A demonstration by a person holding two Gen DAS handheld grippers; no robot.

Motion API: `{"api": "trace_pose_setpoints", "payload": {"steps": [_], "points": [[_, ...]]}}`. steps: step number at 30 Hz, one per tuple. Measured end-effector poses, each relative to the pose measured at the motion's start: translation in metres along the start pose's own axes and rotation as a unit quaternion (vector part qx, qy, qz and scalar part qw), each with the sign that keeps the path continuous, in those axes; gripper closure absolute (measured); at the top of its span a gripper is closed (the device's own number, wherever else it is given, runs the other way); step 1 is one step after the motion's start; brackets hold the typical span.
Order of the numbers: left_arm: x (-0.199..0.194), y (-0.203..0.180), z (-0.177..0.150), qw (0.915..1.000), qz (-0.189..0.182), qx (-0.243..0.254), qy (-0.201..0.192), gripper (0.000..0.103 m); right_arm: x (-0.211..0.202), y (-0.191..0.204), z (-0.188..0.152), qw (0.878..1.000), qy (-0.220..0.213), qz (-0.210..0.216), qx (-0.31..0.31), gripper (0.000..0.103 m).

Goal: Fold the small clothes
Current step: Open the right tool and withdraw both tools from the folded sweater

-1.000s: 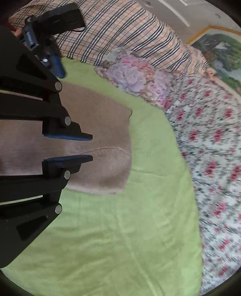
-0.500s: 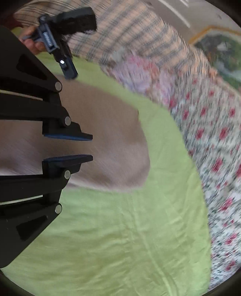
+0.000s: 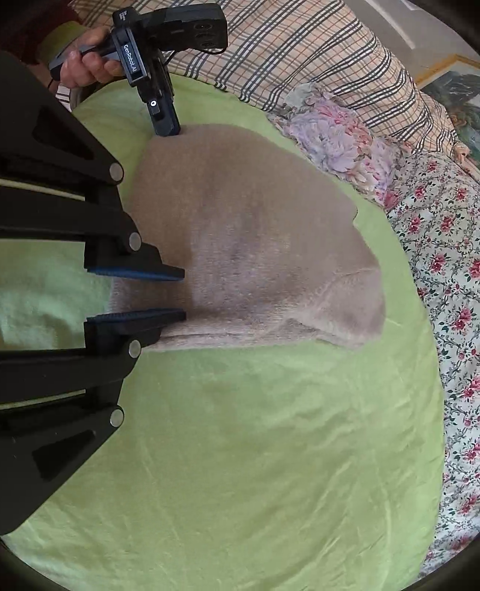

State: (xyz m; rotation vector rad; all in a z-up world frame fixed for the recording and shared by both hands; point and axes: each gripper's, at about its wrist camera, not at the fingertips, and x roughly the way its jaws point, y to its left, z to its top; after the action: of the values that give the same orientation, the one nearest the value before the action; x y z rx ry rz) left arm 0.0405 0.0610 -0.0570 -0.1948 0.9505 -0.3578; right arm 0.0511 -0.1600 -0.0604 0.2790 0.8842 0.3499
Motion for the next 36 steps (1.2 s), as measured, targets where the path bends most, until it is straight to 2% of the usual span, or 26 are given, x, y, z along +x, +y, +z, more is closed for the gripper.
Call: {"api": "trace_pose_setpoints", "payload": {"steps": [13, 18, 29, 36], "points": [[-0.003, -0.003, 0.004, 0.9995, 0.026, -0.017, 0.007, 0.085, -0.006, -0.006, -0.001, 1.000, 0.006, -0.004, 0.016, 0.087], [-0.018, -0.007, 0.010, 0.9992, 0.031, -0.024, -0.001, 0.069, -0.011, -0.005, -0.003, 1.000, 0.014, -0.010, 0.016, 0.087], [-0.039, -0.003, 0.024, 0.9982, 0.042, -0.040, -0.012, 0.054, -0.042, 0.011, -0.010, 1.000, 0.007, 0.009, 0.023, 0.085], [-0.045, -0.002, 0.025, 0.9979, 0.045, -0.045, -0.012, 0.050, -0.070, 0.014, -0.001, 0.999, -0.022, 0.018, 0.029, 0.071]]}}
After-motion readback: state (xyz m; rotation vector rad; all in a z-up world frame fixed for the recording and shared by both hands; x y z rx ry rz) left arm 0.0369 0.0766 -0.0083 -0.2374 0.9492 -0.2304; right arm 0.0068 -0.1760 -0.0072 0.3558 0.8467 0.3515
